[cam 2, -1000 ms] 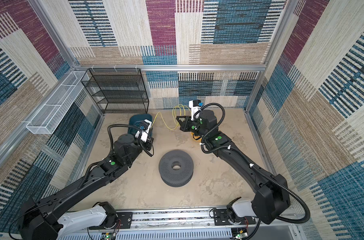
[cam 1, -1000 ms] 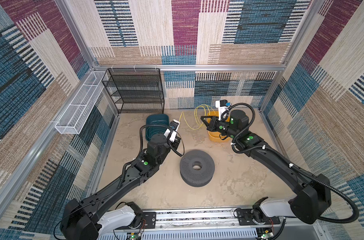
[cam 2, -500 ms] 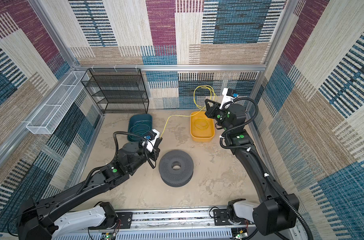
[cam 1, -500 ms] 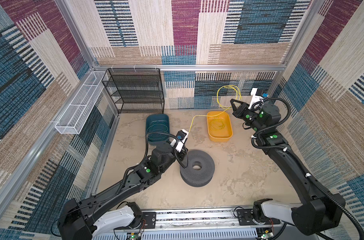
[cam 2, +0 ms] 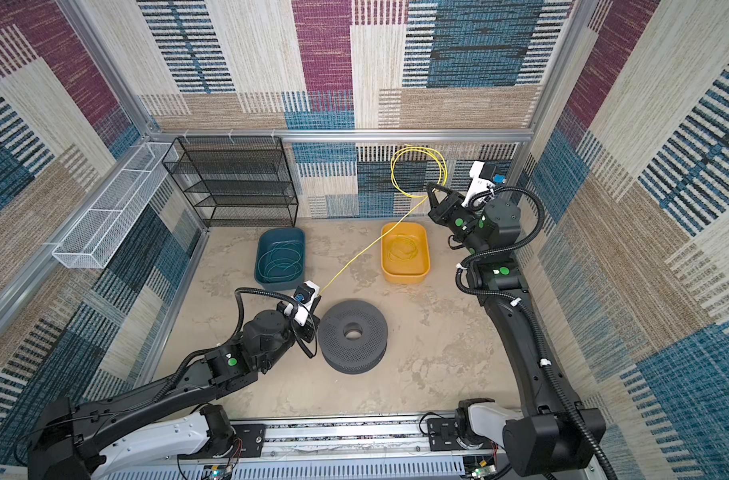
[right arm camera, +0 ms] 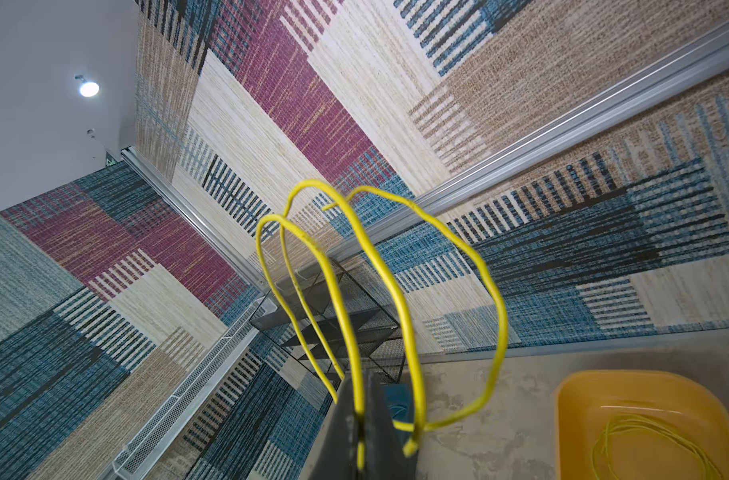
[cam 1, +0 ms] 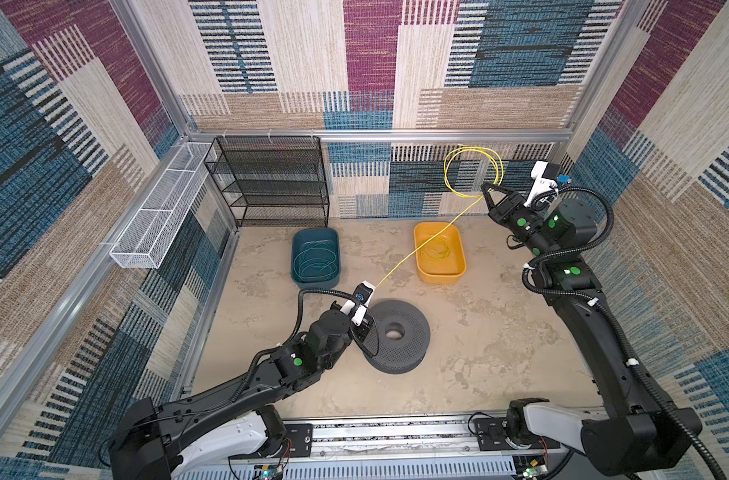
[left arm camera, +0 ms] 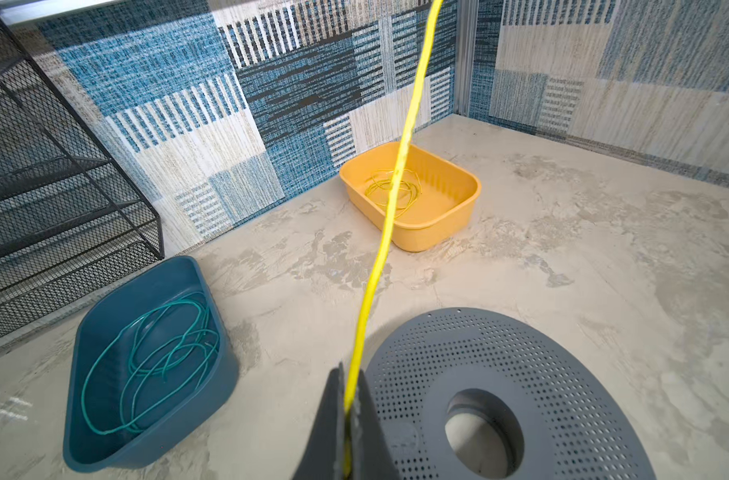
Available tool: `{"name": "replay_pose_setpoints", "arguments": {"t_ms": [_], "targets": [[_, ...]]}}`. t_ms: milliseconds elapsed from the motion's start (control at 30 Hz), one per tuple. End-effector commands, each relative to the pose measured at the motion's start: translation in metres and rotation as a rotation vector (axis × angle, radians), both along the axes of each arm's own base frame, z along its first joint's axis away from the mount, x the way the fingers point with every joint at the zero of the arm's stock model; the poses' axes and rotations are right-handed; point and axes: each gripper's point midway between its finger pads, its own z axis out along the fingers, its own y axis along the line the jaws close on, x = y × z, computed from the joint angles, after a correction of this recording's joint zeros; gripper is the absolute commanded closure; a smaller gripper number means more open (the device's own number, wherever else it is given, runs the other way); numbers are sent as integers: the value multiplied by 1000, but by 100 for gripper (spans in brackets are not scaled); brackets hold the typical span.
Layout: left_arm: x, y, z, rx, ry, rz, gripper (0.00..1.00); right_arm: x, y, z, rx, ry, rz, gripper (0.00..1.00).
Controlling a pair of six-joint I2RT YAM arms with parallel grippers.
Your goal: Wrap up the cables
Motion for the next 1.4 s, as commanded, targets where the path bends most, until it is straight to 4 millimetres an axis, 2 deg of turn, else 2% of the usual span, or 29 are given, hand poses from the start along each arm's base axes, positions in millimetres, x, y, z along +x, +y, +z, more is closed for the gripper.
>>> {"name": "replay_pose_setpoints", "arguments": {"t_ms": [0, 133, 300, 367, 400, 533, 667, 867, 967, 1033, 1100, 1167, 1233, 1367], "targets": [[-1, 30, -47, 176, 98, 123, 100, -1, -29, 43, 75, -145, -115, 100], [-3, 34, -58, 211, 111, 152, 100, 2, -32, 38, 94, -132, -107, 100], [-5, 39, -57, 188, 130, 172, 100, 2, -30, 32, 87, -123, -98, 100], [-6, 41, -51, 176, 132, 177, 91, 1, -27, 26, 84, -112, -81, 100], [-7, 41, -44, 165, 139, 178, 86, 1, -25, 22, 80, -106, -68, 100], [-10, 43, -7, 128, 114, 166, 74, -4, -21, 4, 71, -78, -73, 100], [-15, 50, 21, 134, 83, 144, 58, -4, -18, -8, 59, -52, -70, 100], [-28, 59, 68, 108, 86, 110, 58, -1, -9, -24, 41, -23, -75, 100], [-28, 65, 97, 134, 13, 105, 58, 2, 7, -36, 19, 2, -44, 100], [-25, 61, 118, 155, -54, 90, 57, 2, 20, -47, 6, 24, -20, 100], [-19, 49, 132, 170, -90, 66, 57, 0, 31, -58, 2, 45, 3, 100], [-14, 28, 141, 172, -96, 12, 57, -3, 43, -68, 2, 63, 30, 100], [-8, 1, 149, 153, -99, -54, 57, -5, 53, -80, 2, 86, 51, 100], [5, -64, 151, 117, -80, -211, 57, -11, 74, -98, 16, 123, 108, 100]]}}
